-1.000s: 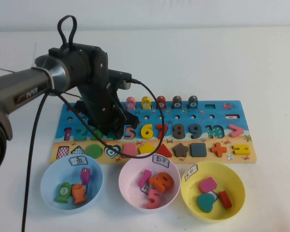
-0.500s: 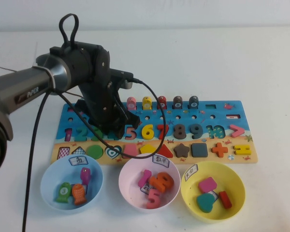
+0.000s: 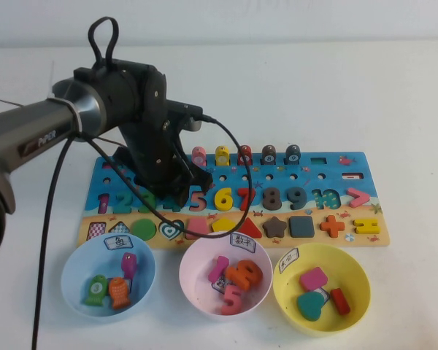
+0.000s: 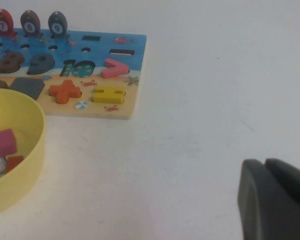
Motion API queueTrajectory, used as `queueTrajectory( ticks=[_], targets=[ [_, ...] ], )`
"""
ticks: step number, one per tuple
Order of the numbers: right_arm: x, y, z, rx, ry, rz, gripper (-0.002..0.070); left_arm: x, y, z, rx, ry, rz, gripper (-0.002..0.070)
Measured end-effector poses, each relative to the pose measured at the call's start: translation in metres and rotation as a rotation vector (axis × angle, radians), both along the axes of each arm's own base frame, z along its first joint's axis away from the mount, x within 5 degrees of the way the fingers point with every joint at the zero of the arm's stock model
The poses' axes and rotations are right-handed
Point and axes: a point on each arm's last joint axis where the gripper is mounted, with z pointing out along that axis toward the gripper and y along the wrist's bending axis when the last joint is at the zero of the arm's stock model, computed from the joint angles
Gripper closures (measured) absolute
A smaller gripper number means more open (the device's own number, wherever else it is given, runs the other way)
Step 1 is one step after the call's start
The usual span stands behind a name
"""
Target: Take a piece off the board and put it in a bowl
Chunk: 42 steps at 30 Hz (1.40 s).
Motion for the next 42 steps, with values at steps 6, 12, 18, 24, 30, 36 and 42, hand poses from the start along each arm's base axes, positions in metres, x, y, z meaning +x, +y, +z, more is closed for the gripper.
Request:
queueTrajectory(
  ticks=[6, 12, 18, 24, 30, 36, 42],
  targets=[
    [0.0, 0.0, 0.0, 0.0, 0.0, 0.0, 0.0695, -0.003, 0.002, 0.016, 0.002, -0.035, -0.008, 0.0447],
    [0.0, 0.0, 0.0, 0.0, 0.0, 0.0, 0.0695, -0.016, -0.005, 0.031, 0.092, -0.068, -0.085, 0.0447],
    [0.0, 0.0, 0.0, 0.0, 0.0, 0.0, 0.0695, -0.054, -0.039, 0.059, 0.146, -0.103, -0.223, 0.0447],
    [0.0, 0.0, 0.0, 0.0, 0.0, 0.0, 0.0695, -0.101, -0.073, 0.076, 0.152, -0.077, -0.366, 0.0447],
    [0.0, 0.0, 0.0, 0.0, 0.0, 0.0, 0.0695, -0.128, -0.078, 0.05, 0.111, -0.01, -0.422, 0.0447],
    [0.0, 0.0, 0.0, 0.0, 0.0, 0.0, 0.0695, -0.142, -0.066, 0.022, 0.044, -0.04, -0.418, 0.0447],
    [0.0, 0.0, 0.0, 0.0, 0.0, 0.0, 0.0695, -0.141, -0.065, 0.012, 0.012, -0.082, -0.412, 0.0361]
  ],
)
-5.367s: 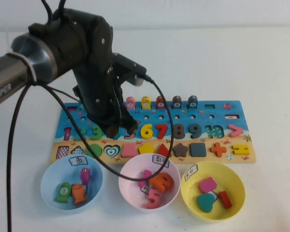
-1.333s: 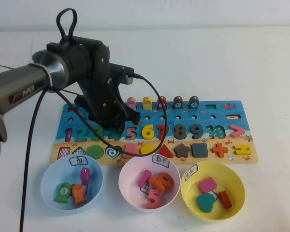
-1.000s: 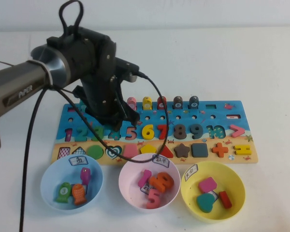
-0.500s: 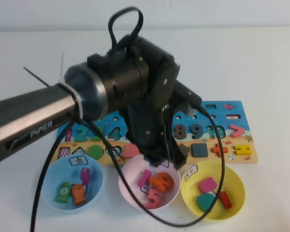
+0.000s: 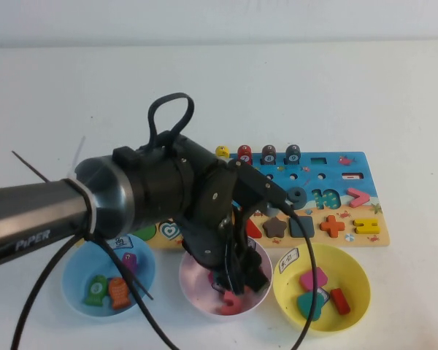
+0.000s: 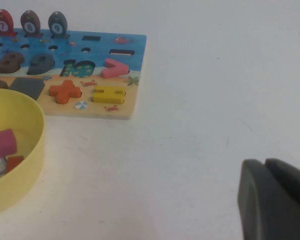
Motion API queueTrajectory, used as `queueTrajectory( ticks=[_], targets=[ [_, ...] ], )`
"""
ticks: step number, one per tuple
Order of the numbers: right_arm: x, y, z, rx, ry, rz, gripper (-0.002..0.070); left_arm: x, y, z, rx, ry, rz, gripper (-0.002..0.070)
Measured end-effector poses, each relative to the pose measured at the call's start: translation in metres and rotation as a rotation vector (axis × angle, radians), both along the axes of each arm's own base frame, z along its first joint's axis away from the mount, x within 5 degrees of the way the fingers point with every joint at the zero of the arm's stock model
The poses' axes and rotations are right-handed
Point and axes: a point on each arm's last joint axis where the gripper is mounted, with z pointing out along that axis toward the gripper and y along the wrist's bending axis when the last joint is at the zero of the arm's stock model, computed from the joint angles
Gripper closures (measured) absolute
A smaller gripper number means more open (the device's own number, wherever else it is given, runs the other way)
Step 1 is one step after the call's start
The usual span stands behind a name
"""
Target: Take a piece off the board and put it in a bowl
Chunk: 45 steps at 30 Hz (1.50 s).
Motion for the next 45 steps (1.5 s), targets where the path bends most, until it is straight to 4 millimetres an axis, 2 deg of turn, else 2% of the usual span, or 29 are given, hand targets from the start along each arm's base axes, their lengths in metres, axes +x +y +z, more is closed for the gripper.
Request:
queueTrajectory(
  ticks=[4, 7, 9, 10, 12, 15, 18, 24, 30, 36, 45],
  targets=[
    [0.0, 0.0, 0.0, 0.0, 0.0, 0.0, 0.0695, 0.002, -0.001, 0.004, -0.05, -0.044, 0.002, 0.0162],
    [0.0, 0.0, 0.0, 0.0, 0.0, 0.0, 0.0695, -0.002, 0.003, 0.018, -0.137, -0.124, 0.001, 0.013],
    [0.0, 0.0, 0.0, 0.0, 0.0, 0.0, 0.0695, -0.009, 0.011, 0.027, -0.205, -0.183, 0.009, 0.0157],
    [0.0, 0.0, 0.0, 0.0, 0.0, 0.0, 0.0695, -0.013, 0.015, 0.032, -0.245, -0.214, 0.02, 0.0194],
    [0.0, 0.0, 0.0, 0.0, 0.0, 0.0, 0.0695, -0.023, 0.026, 0.042, -0.317, -0.268, 0.039, 0.0319],
    [0.0, 0.0, 0.0, 0.0, 0.0, 0.0, 0.0695, -0.037, 0.042, 0.054, -0.4, -0.337, 0.048, 0.0554],
    [0.0, 0.0, 0.0, 0.0, 0.0, 0.0, 0.0695, -0.051, 0.057, 0.064, -0.454, -0.405, 0.034, 0.0637],
    [0.0, 0.0, 0.0, 0.0, 0.0, 0.0, 0.0695, -0.084, 0.092, 0.083, -0.57, -0.539, 0.007, 0.0669],
    [0.0, 0.0, 0.0, 0.0, 0.0, 0.0, 0.0695, -0.109, 0.119, 0.087, -0.618, -0.588, 0.005, 0.0673],
    [0.0, 0.0, 0.0, 0.0, 0.0, 0.0, 0.0695, -0.113, 0.123, 0.08, -0.582, -0.566, 0.002, 0.0673],
    [0.0, 0.0, 0.0, 0.0, 0.0, 0.0, 0.0695, -0.117, 0.133, 0.085, -0.552, -0.598, 0.005, 0.0673]
  ],
)
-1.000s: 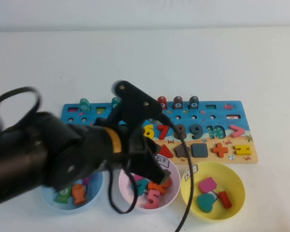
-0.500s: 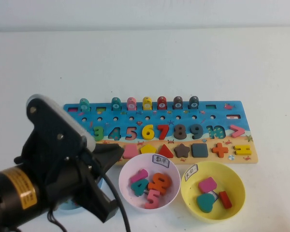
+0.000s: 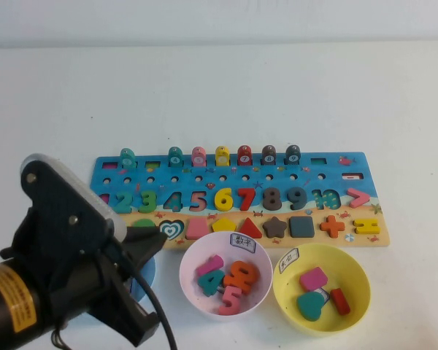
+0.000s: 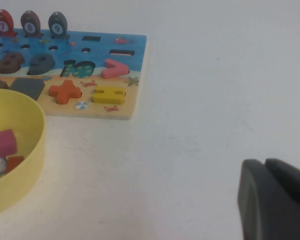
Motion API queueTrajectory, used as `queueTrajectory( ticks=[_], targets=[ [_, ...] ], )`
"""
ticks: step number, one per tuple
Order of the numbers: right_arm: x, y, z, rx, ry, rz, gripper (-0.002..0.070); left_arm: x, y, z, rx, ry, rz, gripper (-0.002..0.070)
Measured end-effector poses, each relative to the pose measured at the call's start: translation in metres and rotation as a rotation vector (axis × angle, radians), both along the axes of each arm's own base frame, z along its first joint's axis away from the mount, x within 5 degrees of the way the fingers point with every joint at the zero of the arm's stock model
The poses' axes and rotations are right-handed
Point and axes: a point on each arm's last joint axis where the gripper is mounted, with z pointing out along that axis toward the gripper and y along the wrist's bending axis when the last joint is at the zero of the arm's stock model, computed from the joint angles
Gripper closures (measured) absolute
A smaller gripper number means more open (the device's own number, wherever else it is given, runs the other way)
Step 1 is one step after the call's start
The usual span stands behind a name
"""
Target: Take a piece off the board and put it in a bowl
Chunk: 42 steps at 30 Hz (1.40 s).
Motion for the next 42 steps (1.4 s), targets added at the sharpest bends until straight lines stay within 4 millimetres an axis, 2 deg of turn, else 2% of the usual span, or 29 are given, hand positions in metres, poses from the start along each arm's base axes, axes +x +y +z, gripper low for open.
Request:
queueTrajectory(
  ticks=[3, 7, 10, 13, 18, 21, 25, 30, 33, 38, 42],
  targets=[
    [0.0, 0.0, 0.0, 0.0, 0.0, 0.0, 0.0695, 0.0, 0.007, -0.008, -0.005, -0.011, 0.034, 0.0673],
    [0.0, 0.0, 0.0, 0.0, 0.0, 0.0, 0.0695, -0.007, 0.029, -0.033, -0.081, -0.003, 0.12, 0.0673],
    [0.0, 0.0, 0.0, 0.0, 0.0, 0.0, 0.0695, -0.019, 0.051, -0.054, -0.181, -0.006, 0.204, 0.0673],
    [0.0, 0.0, 0.0, 0.0, 0.0, 0.0, 0.0695, -0.035, 0.073, -0.071, -0.224, -0.106, 0.26, 0.0673],
    [0.0, 0.0, 0.0, 0.001, 0.0, 0.0, 0.0695, -0.057, 0.099, -0.074, -0.236, -0.331, 0.363, 0.0673],
    [0.0, 0.0, 0.0, 0.001, 0.0, 0.0, 0.0695, -0.066, 0.111, -0.076, -0.205, -0.374, 0.458, 0.0674],
    [0.0, 0.0, 0.0, 0.001, 0.0, 0.0, 0.0695, -0.074, 0.122, -0.082, -0.184, -0.382, 0.593, 0.0675],
    [0.0, 0.0, 0.0, 0.001, 0.0, 0.0, 0.0695, -0.074, 0.129, -0.1, -0.164, -0.36, 0.733, 0.0676],
    [0.0, 0.0, 0.0, 0.001, 0.0, 0.0, 0.0695, -0.074, 0.132, -0.103, -0.164, -0.341, 0.792, 0.0676],
    [0.0, 0.0, 0.0, 0.001, 0.0, 0.0, 0.0695, -0.074, 0.134, -0.108, -0.082, -0.313, 0.814, 0.0677],
    [0.0, 0.0, 0.0, 0.001, 0.0, 0.0, 0.0695, -0.076, 0.131, -0.117, -0.056, -0.213, 0.791, 0.0677]
  ],
)
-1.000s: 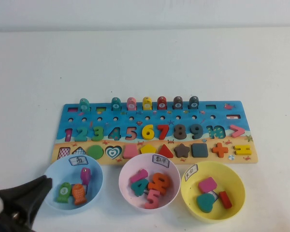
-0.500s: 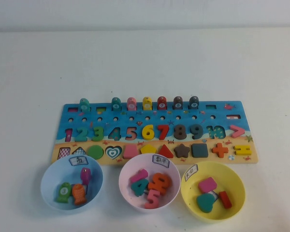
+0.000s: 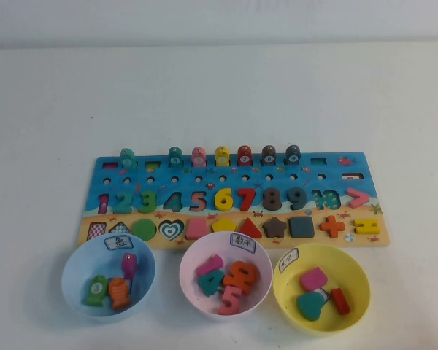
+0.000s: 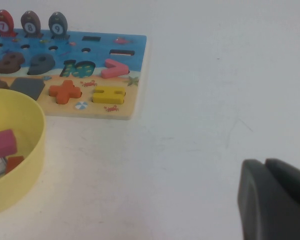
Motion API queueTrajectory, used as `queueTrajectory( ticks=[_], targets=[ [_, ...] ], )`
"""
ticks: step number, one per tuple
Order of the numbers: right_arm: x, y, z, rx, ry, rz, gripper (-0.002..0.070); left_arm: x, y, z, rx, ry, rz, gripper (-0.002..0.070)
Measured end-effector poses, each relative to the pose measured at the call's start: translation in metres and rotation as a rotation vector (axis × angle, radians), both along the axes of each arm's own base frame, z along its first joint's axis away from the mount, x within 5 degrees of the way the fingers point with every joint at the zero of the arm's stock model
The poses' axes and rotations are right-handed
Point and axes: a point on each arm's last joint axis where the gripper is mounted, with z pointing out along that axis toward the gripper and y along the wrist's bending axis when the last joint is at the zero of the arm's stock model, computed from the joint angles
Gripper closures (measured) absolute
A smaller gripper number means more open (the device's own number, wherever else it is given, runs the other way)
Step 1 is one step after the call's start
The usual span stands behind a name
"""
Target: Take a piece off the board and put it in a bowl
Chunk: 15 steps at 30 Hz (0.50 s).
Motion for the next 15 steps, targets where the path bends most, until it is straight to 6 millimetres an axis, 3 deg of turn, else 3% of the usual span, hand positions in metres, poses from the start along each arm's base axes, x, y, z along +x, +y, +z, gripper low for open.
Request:
queueTrajectory(
  ticks=[15],
  targets=[
    [0.0, 0.0, 0.0, -0.002, 0.0, 0.001, 0.0695, -0.0008, -0.0023, -0.0029, -0.024, 0.033, -0.019, 0.0678]
  ],
)
